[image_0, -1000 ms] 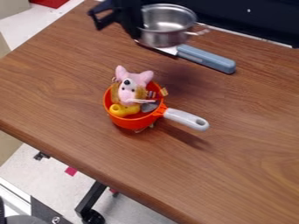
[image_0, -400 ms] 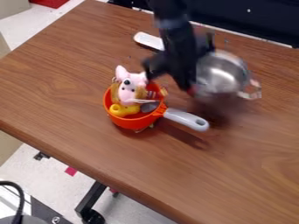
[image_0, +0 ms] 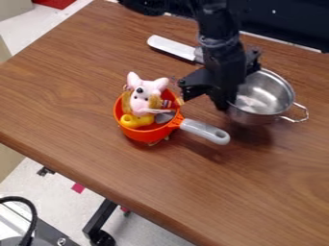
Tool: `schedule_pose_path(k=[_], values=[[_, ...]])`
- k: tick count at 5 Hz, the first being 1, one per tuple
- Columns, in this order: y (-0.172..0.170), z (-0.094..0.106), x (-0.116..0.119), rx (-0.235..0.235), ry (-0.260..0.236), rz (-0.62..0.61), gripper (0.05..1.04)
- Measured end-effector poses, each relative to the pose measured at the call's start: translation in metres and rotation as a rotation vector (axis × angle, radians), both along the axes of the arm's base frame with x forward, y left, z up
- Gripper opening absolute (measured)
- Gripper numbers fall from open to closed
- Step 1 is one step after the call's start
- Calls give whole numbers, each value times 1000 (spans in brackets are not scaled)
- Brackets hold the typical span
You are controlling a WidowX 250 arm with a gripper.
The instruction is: Move the pot to the right side of the table
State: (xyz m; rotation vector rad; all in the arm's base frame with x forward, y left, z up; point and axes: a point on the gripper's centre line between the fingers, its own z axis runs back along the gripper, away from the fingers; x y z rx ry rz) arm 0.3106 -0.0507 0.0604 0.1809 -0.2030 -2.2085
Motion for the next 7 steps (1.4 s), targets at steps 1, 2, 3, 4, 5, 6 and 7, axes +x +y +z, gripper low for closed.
schedule_pose_path(k=[1,2,3,4,5,6,7], values=[[-4,-5,2,19,-4,13,56],[-5,-13,8,33,28,34,56],[-7,-16,13,46,32,51,56],[-7,-16,14,59,48,63,56],[-5,-17,11,73,68,81,78],[-1,-17,7,88,96,103,228],[5,-18,0,100,146,116,474]])
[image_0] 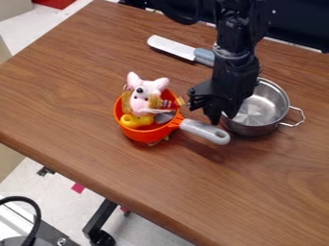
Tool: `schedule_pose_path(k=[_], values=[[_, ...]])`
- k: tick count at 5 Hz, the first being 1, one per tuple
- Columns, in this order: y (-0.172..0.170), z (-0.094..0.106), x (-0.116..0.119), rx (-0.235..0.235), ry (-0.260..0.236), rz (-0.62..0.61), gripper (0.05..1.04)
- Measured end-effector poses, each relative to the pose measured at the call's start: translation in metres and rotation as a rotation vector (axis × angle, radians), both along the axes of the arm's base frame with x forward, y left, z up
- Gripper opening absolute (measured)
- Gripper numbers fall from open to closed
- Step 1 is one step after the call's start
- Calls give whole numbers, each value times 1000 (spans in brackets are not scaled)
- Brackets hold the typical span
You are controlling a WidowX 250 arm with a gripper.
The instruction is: Move the pot to the right side of the table
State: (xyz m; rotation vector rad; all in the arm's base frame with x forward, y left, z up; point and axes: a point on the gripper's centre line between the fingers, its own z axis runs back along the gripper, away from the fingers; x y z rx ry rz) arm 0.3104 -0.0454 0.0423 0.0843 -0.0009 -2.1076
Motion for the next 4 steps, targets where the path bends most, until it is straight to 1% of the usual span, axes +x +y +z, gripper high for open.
schedule_pose_path(k=[1,2,3,4], values=[[7,6,-1,0,36,32,770],[12,24,1,-19,23,70,989],[15,45,1,-60,-16,92,998],[22,64,1,-33,-72,105,998]])
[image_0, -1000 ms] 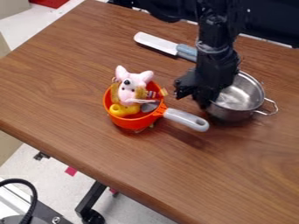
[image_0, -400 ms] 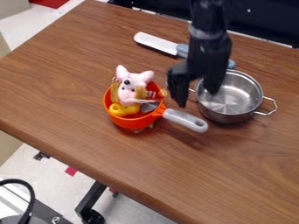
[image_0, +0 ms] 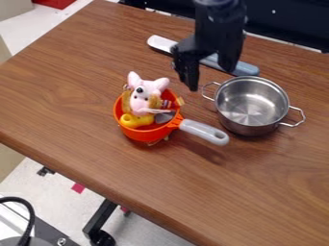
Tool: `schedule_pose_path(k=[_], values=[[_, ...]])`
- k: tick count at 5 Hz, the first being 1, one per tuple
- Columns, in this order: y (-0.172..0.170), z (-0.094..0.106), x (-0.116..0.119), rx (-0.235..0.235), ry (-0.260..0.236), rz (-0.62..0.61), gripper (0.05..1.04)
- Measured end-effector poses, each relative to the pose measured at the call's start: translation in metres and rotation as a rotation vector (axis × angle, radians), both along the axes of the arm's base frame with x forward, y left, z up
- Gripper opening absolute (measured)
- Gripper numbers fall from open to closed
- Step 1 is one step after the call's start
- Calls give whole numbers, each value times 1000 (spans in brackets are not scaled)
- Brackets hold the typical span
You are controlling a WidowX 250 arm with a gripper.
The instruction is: Move the pot to the right side of the table
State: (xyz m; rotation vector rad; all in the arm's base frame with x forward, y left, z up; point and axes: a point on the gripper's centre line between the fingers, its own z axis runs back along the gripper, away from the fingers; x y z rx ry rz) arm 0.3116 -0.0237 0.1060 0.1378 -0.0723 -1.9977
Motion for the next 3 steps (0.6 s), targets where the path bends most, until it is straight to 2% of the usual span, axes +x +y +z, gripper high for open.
schedule_pose_path(k=[1,2,3], values=[[21,13,5,41,-29,91,998],[59,26,14,77,-63,214,998],[92,22,19,86,-51,277,998]])
